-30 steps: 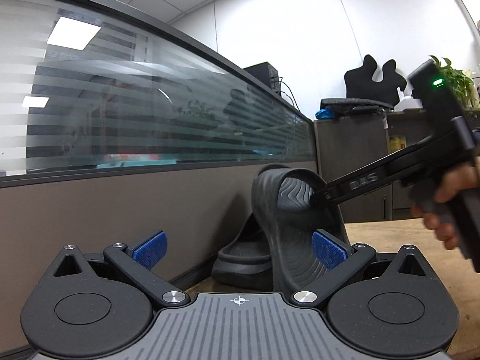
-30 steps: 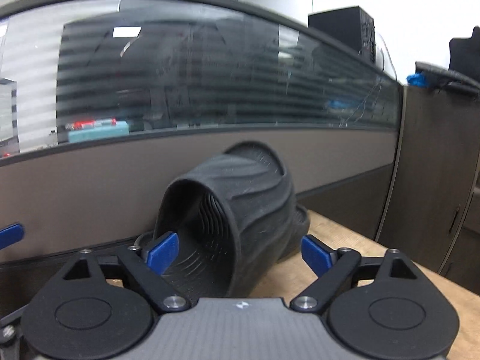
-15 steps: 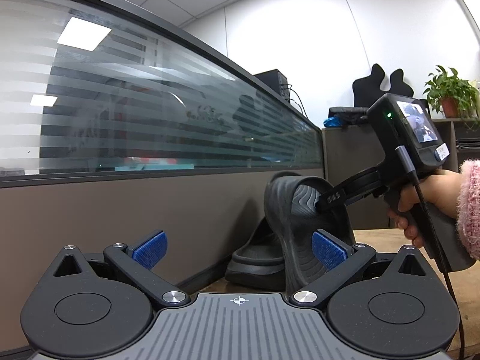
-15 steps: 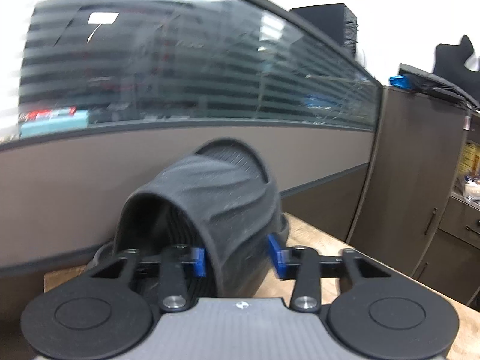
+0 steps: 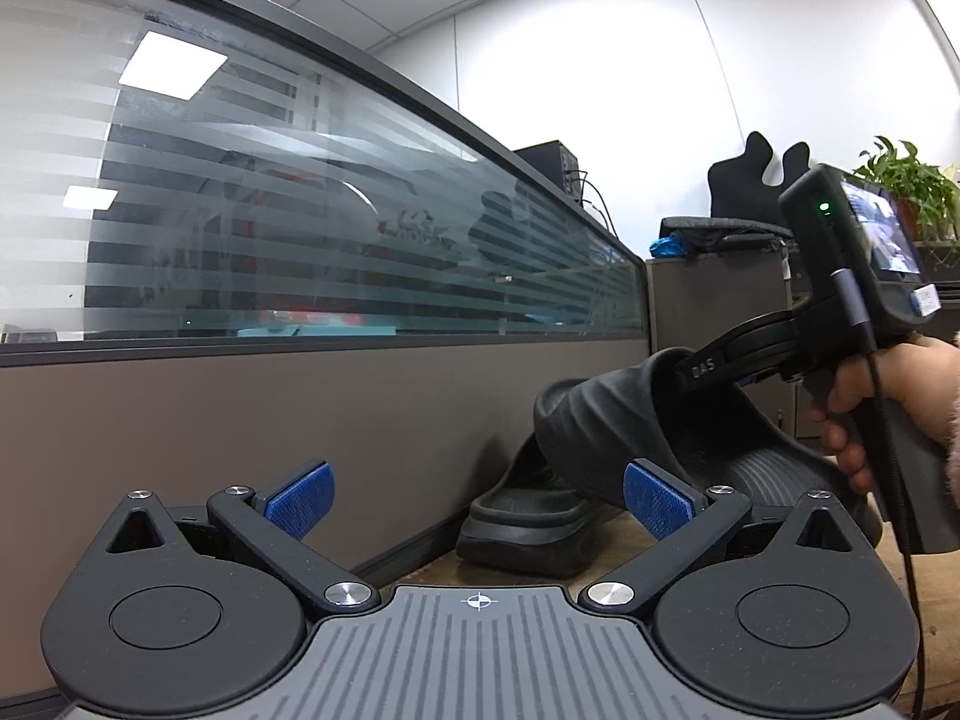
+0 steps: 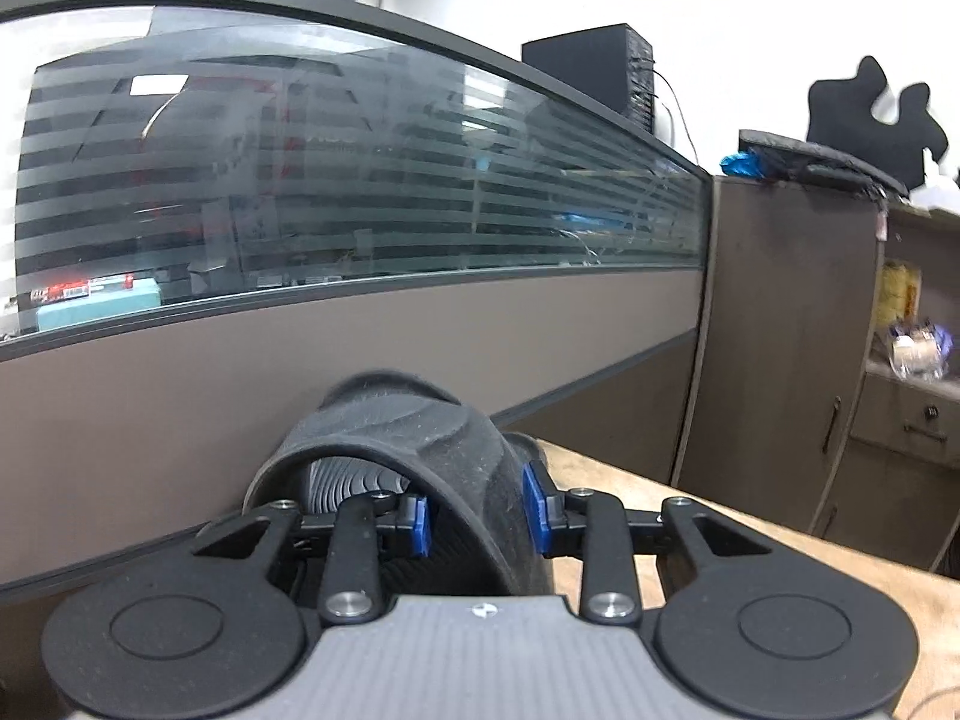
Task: Organize scattered shoes
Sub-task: 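Lift the grey slipper with the right tool while the left tool approaches the second grey slipper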
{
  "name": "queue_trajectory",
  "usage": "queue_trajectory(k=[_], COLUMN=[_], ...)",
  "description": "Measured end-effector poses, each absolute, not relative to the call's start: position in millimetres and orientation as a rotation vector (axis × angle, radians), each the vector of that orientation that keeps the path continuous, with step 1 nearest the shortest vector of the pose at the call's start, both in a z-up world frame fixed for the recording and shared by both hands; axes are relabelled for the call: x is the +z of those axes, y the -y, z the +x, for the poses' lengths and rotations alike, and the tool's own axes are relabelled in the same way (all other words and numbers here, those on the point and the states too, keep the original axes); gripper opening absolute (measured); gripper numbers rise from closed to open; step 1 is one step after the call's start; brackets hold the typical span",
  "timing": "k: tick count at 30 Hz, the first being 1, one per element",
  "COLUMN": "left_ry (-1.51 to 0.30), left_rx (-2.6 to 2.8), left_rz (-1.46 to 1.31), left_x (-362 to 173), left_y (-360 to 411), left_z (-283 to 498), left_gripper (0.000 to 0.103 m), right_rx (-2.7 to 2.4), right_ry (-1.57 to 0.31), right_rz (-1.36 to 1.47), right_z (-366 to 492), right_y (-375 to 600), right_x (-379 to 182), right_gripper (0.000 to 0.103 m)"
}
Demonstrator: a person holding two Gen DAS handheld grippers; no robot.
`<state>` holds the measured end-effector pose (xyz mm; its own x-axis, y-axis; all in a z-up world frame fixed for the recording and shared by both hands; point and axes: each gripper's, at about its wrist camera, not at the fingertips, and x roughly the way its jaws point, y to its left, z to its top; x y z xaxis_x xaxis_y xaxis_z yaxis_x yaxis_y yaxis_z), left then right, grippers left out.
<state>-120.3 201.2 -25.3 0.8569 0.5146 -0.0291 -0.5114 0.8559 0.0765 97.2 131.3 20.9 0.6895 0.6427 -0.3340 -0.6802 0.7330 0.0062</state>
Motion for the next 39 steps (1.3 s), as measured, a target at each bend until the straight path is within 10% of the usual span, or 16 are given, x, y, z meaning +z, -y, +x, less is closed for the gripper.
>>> queue_trajectory(k=[39], left_ry=[-0.094], left_rx=[0.187], left_rz=[0.129], left_x=[-20.2], left_y=[-143.2], left_z=[-46.2], left_gripper=[0.103], right_rx=[0.518], right_ry=[-0.491], right_rz=[-0.158], right_z=[107.9], right_y=[-18.6], right_x=[-10.4], right_gripper=[0.025])
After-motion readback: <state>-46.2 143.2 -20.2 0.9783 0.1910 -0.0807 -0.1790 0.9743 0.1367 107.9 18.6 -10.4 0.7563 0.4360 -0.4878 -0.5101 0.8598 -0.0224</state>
